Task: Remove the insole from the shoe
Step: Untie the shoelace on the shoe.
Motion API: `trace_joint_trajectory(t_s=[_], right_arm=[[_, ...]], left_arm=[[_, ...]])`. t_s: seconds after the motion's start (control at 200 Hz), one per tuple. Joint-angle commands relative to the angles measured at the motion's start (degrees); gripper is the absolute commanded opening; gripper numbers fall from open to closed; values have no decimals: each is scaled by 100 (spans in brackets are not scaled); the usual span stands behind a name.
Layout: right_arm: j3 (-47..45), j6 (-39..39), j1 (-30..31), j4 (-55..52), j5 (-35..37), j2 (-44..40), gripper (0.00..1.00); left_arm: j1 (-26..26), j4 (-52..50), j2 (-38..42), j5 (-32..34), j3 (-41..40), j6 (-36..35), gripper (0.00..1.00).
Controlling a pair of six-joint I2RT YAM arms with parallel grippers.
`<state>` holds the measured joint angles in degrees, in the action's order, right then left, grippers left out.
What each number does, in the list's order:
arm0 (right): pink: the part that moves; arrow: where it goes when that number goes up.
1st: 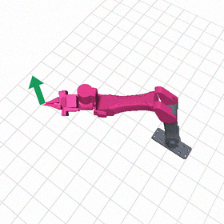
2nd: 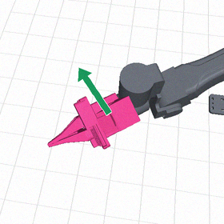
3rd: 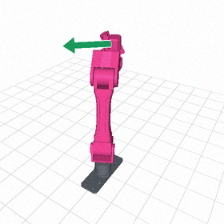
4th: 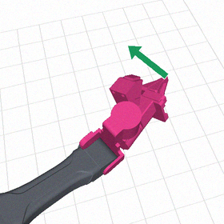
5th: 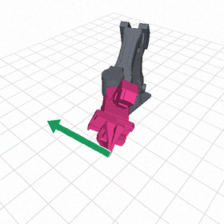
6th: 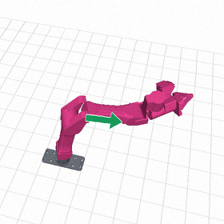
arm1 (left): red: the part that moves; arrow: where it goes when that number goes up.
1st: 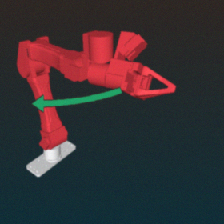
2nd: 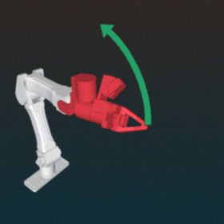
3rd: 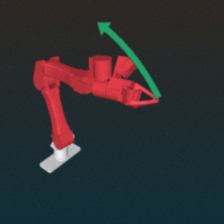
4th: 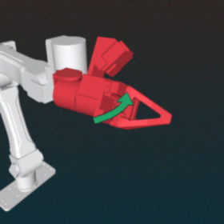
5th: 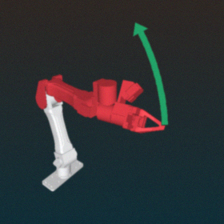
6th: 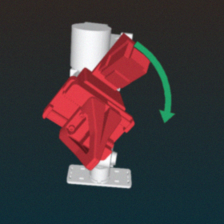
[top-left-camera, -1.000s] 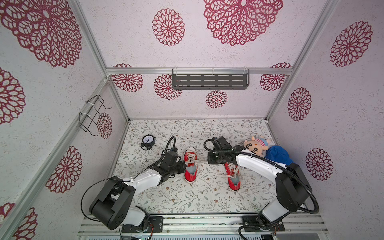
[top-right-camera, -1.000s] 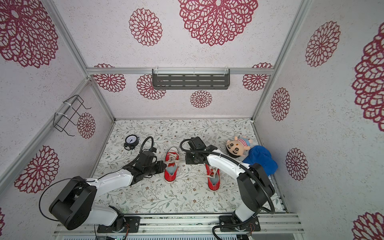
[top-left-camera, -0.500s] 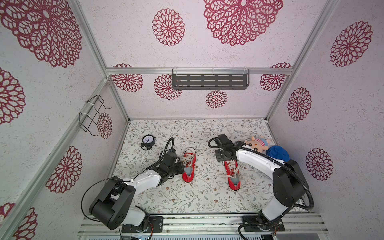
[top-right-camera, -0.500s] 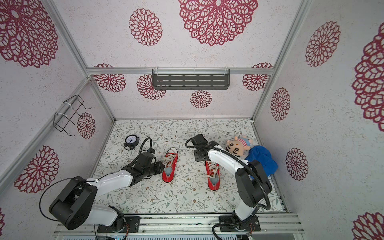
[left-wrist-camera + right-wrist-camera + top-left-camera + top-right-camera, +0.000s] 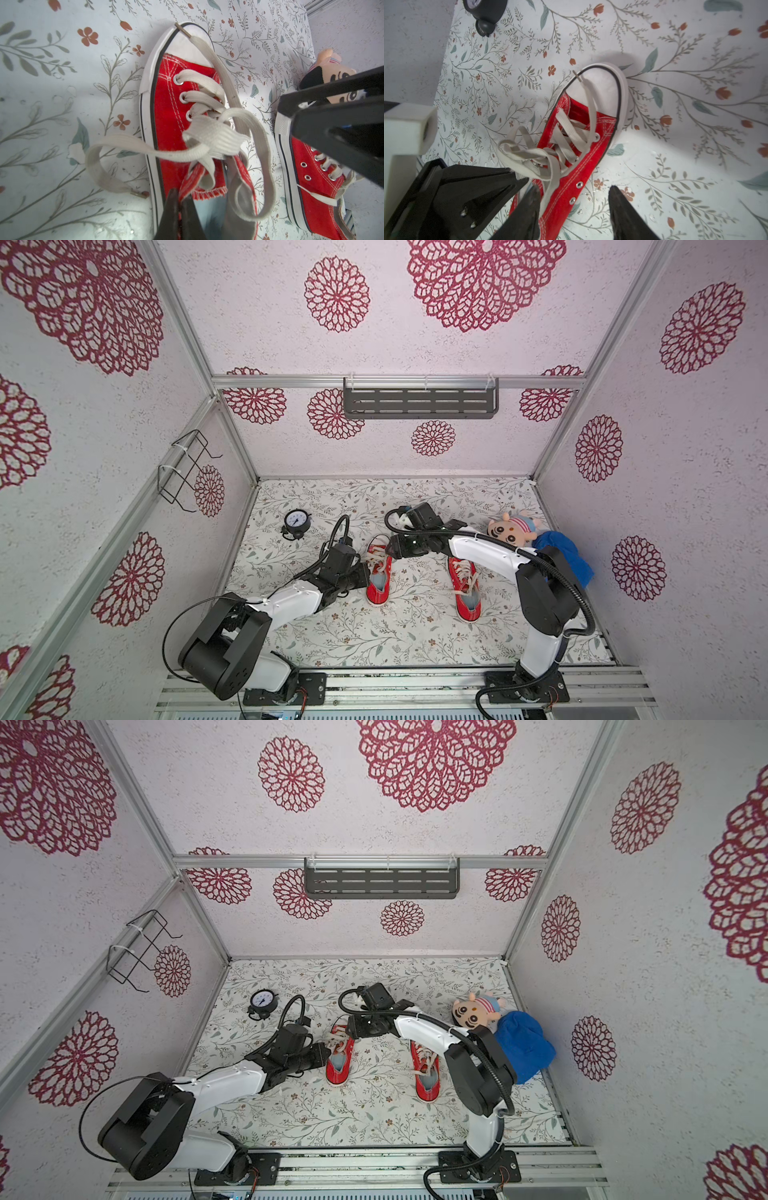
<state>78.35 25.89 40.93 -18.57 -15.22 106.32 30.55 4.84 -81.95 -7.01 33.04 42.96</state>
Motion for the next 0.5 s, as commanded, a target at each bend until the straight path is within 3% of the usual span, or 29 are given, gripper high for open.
trace_joint_trajectory(t_s=[0.0, 0.19, 0.495], right_arm=[[343, -75, 98, -386, 126, 109, 55], [603, -114, 183, -824, 494, 424, 53], [1099, -463, 275, -1954, 2120, 926, 51]], left_arm=[[67, 364, 91, 35, 85, -16, 0], [70, 303, 101, 65, 89, -24, 0], [74, 217, 230, 214, 36, -8, 0]])
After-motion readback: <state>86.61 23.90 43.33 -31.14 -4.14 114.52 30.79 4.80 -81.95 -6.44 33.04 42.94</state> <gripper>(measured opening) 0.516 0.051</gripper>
